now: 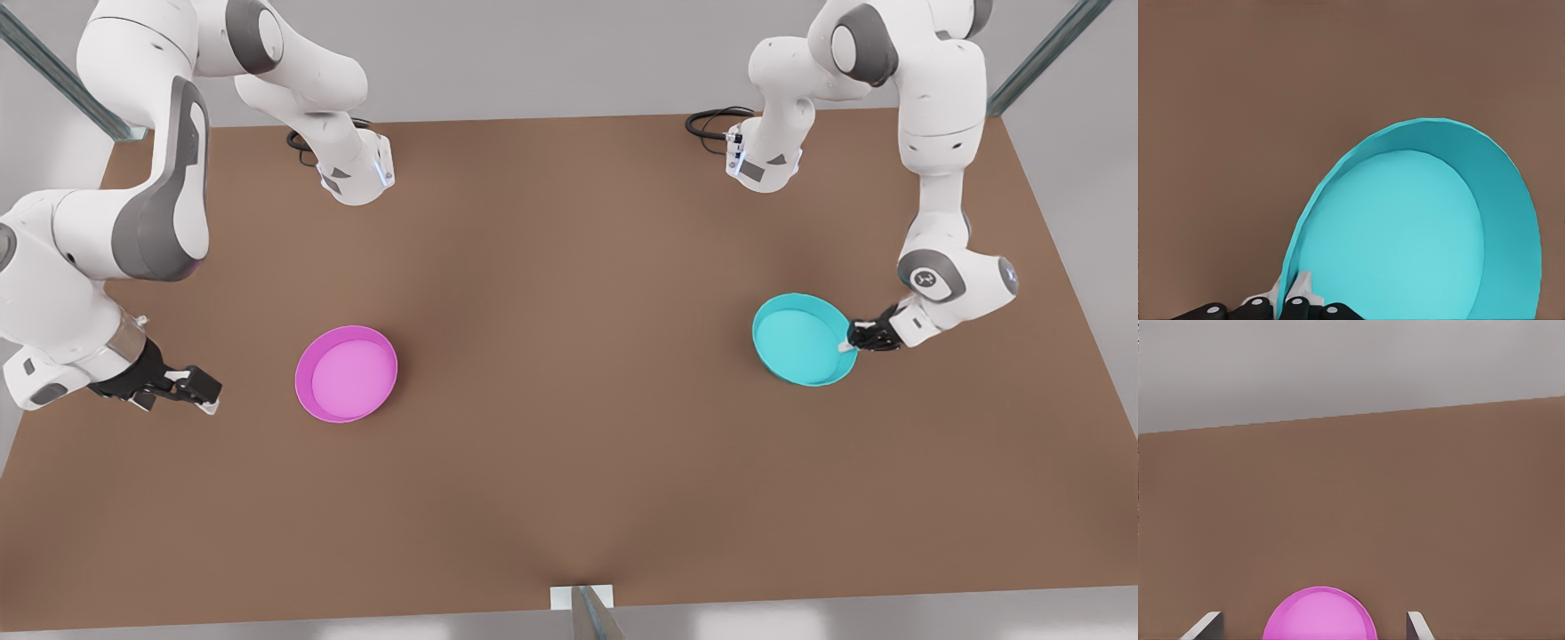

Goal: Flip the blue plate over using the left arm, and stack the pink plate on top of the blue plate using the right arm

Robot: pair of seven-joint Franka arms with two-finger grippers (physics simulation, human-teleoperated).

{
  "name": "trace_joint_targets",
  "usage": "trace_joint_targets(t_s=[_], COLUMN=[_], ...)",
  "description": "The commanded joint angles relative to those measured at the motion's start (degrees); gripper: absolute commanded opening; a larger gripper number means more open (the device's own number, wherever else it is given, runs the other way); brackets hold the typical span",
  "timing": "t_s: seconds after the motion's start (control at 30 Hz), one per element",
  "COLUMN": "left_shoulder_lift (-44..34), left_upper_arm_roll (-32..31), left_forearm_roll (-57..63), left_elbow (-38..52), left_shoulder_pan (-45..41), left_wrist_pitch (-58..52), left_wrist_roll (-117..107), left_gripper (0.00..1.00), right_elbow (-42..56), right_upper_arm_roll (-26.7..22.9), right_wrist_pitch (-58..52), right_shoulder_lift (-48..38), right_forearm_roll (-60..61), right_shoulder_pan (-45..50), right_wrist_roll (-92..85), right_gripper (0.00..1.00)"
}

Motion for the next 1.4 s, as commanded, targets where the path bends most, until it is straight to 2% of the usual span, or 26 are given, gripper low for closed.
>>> trace_joint_targets(t_s=[0.0, 0.1, 0.5, 0.67, 0.83, 1.1, 1.37], left_shoulder_lift=[0.0, 0.0, -3.8, -4.5, -3.8, 0.7, 4.7], left_upper_arm_roll=[0.0, 0.0, 0.1, 0.0, 0.0, -0.1, -0.3], left_forearm_roll=[-2.7, -0.7, 29.7, 45.8, 56.8, 73.4, 92.4], left_elbow=[0.1, 1.8, 8.8, 15.6, 21.4, 28.6, 31.2], left_shoulder_pan=[-0.1, -1.4, -12.6, -20.6, -28.3, -41.2, -48.4], left_wrist_pitch=[-0.3, -0.3, -0.7, -9.2, -15.8, -15.1, -11.6], left_wrist_roll=[0.0, -1.6, -31.1, -49.5, -61.2, -73.5, -82.9], left_gripper=[0.21, 0.21, 0.21, 0.21, 0.21, 0.21, 0.21], right_elbow=[0.0, 0.0, -0.1, -0.1, -0.1, -0.1, -0.1], right_upper_arm_roll=[0.0, 0.0, 0.0, 0.0, 0.0, 0.0, 0.0], right_wrist_pitch=[0.0, 0.0, 0.0, 0.0, 0.0, 0.0, 0.0], right_shoulder_lift=[0.0, 0.0, 0.1, 0.1, 0.1, 0.1, 0.1], right_forearm_roll=[0.0, 0.0, -0.1, -0.1, -0.1, 0.0, 0.0], right_shoulder_pan=[0.0, 0.0, 0.2, 0.2, 0.2, 0.2, 0.2], right_wrist_roll=[0.0, 0.0, 0.0, 0.0, 0.0, 0.1, 0.1], right_gripper=[1.0, 1.0, 1.0, 1.0, 1.0, 1.0, 1.0])
